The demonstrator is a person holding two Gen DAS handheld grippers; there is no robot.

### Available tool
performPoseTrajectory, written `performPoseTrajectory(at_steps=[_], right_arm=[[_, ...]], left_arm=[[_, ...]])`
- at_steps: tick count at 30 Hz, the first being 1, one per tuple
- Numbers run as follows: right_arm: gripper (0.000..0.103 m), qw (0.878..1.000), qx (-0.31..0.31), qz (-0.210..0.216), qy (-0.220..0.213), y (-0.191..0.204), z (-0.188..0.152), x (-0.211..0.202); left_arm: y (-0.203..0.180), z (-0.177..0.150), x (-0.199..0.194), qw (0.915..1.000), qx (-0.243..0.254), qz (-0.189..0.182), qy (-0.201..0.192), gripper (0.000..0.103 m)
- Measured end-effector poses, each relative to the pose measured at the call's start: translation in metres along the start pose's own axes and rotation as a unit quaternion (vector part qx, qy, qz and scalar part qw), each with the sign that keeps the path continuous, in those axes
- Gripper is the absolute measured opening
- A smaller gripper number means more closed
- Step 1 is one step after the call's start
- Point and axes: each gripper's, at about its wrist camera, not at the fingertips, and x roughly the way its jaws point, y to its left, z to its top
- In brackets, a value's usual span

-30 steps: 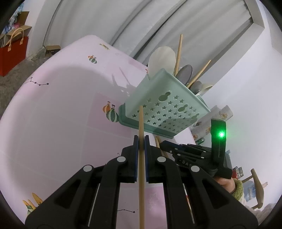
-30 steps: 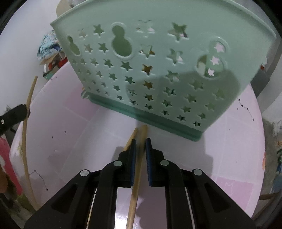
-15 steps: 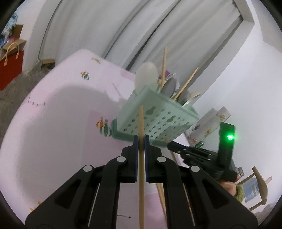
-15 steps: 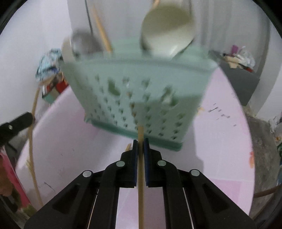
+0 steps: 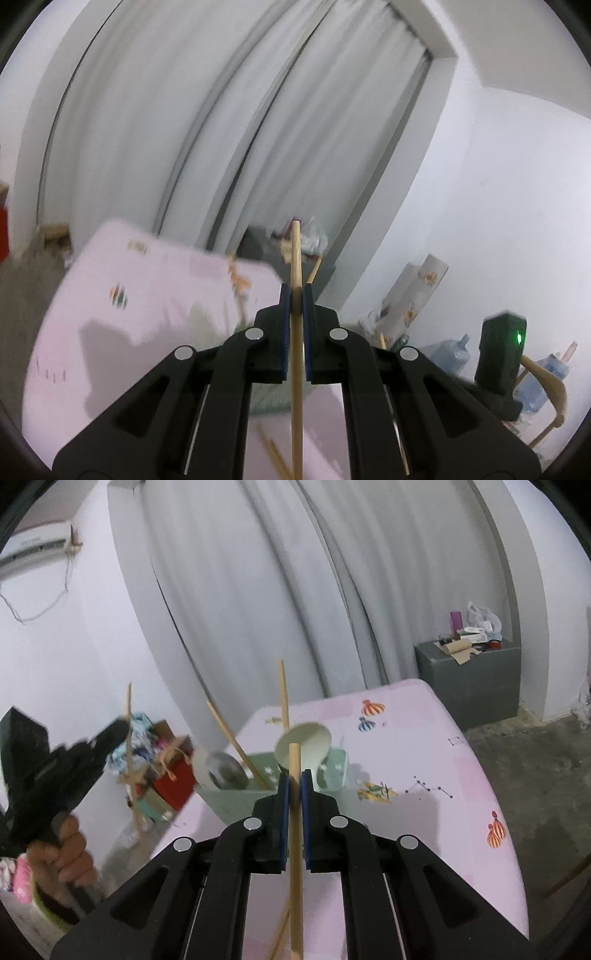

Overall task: Organize utensils
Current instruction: 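Lift both held chopsticks up over the green basket, then lower the left gripper's chopstick into the basket and open it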

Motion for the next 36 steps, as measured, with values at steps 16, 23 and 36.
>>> performPoseTrajectory(at_steps=[16,23,36], right_arm=[[0.007,1.0,0.006,0.012,-0.019,-0.012,-0.001,-0.01],[0.007,1.0,0.009,0.016,-0.014,-0.012,-0.002,-0.011],[0.007,1.0,0.005,0.01,-0.023,-0.004,-0.003,-0.029]], left_arm=[[-0.039,0.05,0.089,0.9803,0.082,0.083,-0.16,0.005],[-0.036,0.028,0.118,0.9789,0.105,0.12,-0.127,0.005],[-0.026,-0.004,0.099,0.9823,0.089,0.141,-0.085,0.015]])
